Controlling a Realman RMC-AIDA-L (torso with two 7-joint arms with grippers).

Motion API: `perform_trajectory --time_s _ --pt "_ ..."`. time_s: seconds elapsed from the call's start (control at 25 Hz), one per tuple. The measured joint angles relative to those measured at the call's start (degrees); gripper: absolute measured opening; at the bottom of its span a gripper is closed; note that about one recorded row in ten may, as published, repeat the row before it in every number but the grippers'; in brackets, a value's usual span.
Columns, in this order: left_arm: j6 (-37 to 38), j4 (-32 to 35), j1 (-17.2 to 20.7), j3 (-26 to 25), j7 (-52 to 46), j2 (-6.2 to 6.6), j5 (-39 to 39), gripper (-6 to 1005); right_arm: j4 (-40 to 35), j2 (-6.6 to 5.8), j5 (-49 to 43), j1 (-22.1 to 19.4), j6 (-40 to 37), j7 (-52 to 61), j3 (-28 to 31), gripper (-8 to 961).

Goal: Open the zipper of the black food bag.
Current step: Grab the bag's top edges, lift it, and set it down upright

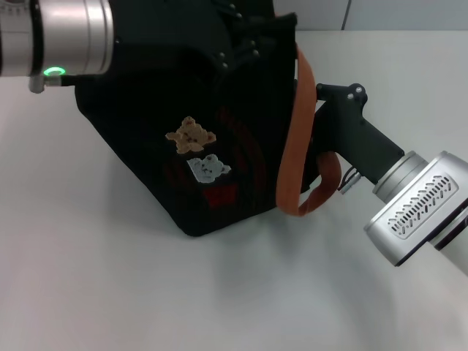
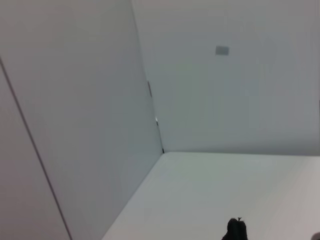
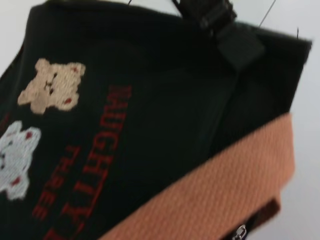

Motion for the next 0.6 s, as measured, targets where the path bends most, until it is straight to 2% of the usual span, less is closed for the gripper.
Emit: perform_trajectory --time_s 0.6 --pt "3.0 -6.3 2.2 -6.7 6.0 0.11 -9.5 186 -1.5 0.01 0.3 -3.5 1.8 0.5 0.6 9"
